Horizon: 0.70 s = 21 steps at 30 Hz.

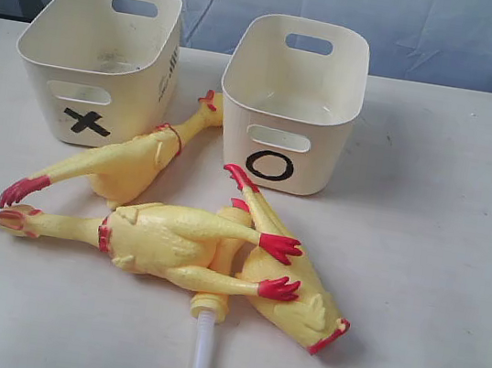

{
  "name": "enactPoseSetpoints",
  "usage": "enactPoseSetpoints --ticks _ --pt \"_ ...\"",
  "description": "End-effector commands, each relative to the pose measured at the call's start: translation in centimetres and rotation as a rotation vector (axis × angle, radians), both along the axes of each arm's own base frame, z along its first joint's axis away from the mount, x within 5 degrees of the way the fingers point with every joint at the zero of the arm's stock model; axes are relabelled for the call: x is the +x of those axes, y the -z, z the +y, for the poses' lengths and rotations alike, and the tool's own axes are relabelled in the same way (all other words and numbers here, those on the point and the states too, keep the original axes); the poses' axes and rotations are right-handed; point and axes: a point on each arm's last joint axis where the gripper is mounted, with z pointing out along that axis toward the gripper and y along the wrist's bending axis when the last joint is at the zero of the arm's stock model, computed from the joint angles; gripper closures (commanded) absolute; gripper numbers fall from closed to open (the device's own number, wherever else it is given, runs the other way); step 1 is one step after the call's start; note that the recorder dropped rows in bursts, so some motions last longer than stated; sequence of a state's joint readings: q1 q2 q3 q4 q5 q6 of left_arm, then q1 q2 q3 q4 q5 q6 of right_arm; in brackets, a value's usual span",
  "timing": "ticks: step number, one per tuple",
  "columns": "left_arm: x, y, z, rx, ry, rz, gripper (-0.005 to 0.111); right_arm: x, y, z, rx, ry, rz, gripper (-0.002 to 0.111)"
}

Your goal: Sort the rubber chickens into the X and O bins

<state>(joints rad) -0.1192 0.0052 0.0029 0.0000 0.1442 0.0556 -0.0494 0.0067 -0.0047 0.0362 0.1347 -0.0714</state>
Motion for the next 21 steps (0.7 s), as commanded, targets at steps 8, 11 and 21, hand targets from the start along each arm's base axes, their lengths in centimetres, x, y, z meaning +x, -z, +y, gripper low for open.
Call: enactPoseSetpoints --ticks 8,11,21 --pt "0.0 -0.2 0.0 -0.009 0.002 -0.017 0.107 0.0 -0.5 0.0 -0.010 -0.001 -0.067 0.109" --pt "0.0 -0.2 0.0 -0.009 0.002 -0.017 0.107 -0.2 -2.0 0.0 -0.018 0.005 -0.238 0.109" --pt "0.0 -0.2 0.0 -0.009 0.002 -0.017 0.107 -5.5 -8.6 -0.5 0.282 -0.112 -1.226 0.109"
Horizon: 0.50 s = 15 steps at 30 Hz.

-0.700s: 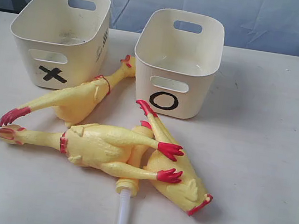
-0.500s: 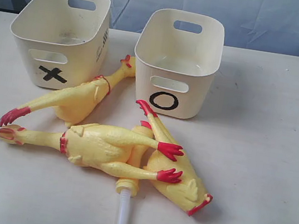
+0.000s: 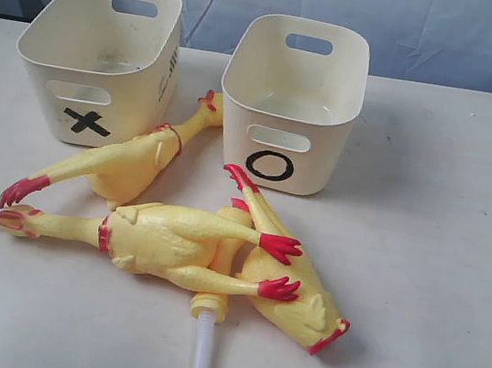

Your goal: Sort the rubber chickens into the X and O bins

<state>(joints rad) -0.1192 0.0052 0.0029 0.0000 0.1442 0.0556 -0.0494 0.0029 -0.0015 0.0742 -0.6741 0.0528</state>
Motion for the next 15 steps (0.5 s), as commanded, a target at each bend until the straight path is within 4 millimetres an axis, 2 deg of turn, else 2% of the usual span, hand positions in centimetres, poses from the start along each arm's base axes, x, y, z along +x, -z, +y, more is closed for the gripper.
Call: enactPoseSetpoints --ticks 1,4,11,13,15 --pt "0.0 -0.2 0.0 -0.009 0.002 -0.017 0.107 -3.5 -2.2 -0.1 0.100 -0.128 -0.476 0.109" --pt "0.0 -0.2 0.0 -0.009 0.002 -0.017 0.107 -4.4 -4.5 0.4 0.038 -0.138 -0.518 0.109" --pt "0.0 -0.2 0.0 -0.009 0.002 -0.017 0.107 -7.2 -11.2 4.0 -0.475 -0.079 -0.452 0.109" --pt "0.0 -0.2 0.0 -0.009 0.002 -0.017 0.107 -7.6 -13.3 4.3 -0.501 -0.105 -0.387 0.109" --pt "0.0 -0.2 0.0 -0.009 0.002 -0.017 0.107 -7.7 -15.0 4.1 -0.410 -0.182 -0.306 0.109"
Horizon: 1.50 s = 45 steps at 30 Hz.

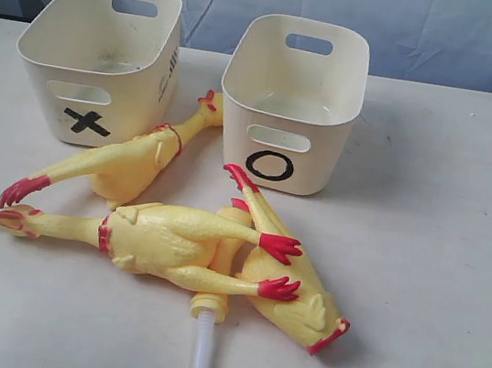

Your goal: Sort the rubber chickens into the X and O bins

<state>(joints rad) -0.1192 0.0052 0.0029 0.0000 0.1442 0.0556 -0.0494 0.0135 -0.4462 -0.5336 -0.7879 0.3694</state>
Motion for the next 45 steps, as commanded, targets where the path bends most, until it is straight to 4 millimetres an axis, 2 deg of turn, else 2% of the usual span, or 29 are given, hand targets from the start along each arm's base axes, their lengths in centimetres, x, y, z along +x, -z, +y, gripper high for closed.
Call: enactPoseSetpoints --ticks 1,3,5,9,12,19,21,24,26,29,33,38,45 --pt "0.0 -0.2 0.0 -0.009 0.002 -0.017 0.107 0.1 -4.0 -0.4 0.107 -0.122 0.251 0.109" --pt "0.0 -0.2 0.0 -0.009 0.002 -0.017 0.107 1.0 -5.0 -1.3 0.261 -0.194 0.380 0.109" --pt "0.0 -0.2 0.0 -0.009 0.002 -0.017 0.107 2.3 -5.9 -2.1 0.377 -0.173 0.487 0.109" --pt "0.0 -0.2 0.0 -0.009 0.002 -0.017 0.107 5.2 -7.0 -2.6 0.380 -0.061 0.583 0.109" --pt "0.0 -0.2 0.0 -0.009 0.002 -0.017 0.107 8.4 -7.1 -2.6 0.352 -0.009 0.670 0.109" --pt "0.0 -0.2 0.0 -0.009 0.002 -0.017 0.107 17.7 -4.3 -2.5 0.362 0.025 1.001 0.109" --pt "0.0 -0.2 0.0 -0.009 0.002 -0.017 0.107 20.0 -3.2 -2.0 0.346 -0.003 1.088 0.109" --pt "0.0 -0.2 0.0 -0.009 0.002 -0.017 0.107 23.2 -0.7 -0.1 0.233 -0.089 1.245 0.109" --pt "0.0 -0.2 0.0 -0.009 0.002 -0.017 0.107 24.4 1.7 1.7 0.117 -0.236 1.419 0.109" --pt "0.0 -0.2 0.0 -0.009 0.002 -0.017 0.107 25.5 4.9 4.0 0.034 -0.526 1.683 0.109" --pt "0.0 -0.2 0.0 -0.009 0.002 -0.017 0.107 26.6 7.7 5.3 -0.058 -0.703 1.845 0.109" --pt "0.0 -0.2 0.0 -0.009 0.002 -0.017 0.107 27.8 9.4 5.5 -0.043 -0.728 1.923 0.109" --pt "0.0 -0.2 0.0 -0.009 0.002 -0.017 0.107 27.9 9.8 5.7 -0.054 -0.759 1.947 0.109"
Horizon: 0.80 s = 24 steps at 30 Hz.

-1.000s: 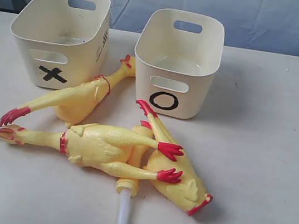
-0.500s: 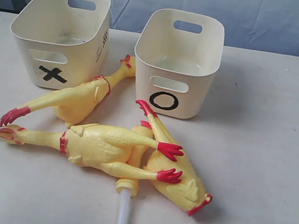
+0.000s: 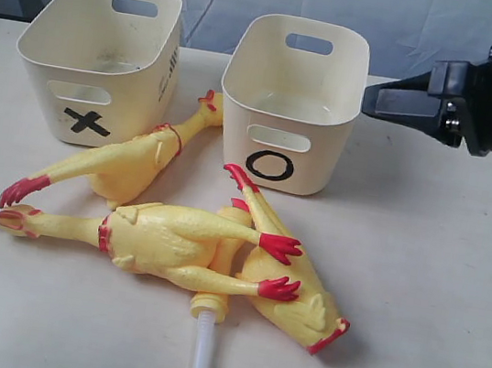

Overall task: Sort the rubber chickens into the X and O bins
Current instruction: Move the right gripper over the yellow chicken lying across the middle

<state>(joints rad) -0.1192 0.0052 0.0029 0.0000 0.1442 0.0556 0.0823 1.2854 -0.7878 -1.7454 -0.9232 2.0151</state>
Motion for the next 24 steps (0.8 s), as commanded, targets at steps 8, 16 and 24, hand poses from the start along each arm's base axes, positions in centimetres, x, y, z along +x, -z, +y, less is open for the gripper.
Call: enactPoseSetpoints --ticks 8,16,24 --pt "0.0 -0.2 0.0 -0.009 0.002 -0.017 0.107 -1.0 -0.2 1.3 -0.015 -0.166 -0.112 0.109" --pt "0.0 -0.2 0.0 -0.009 0.002 -0.017 0.107 -4.0 -1.7 8.6 -0.114 -0.437 -0.383 0.109" --pt "0.0 -0.2 0.0 -0.009 0.002 -0.017 0.107 -4.6 -2.4 14.0 -0.246 -0.399 -0.596 0.109"
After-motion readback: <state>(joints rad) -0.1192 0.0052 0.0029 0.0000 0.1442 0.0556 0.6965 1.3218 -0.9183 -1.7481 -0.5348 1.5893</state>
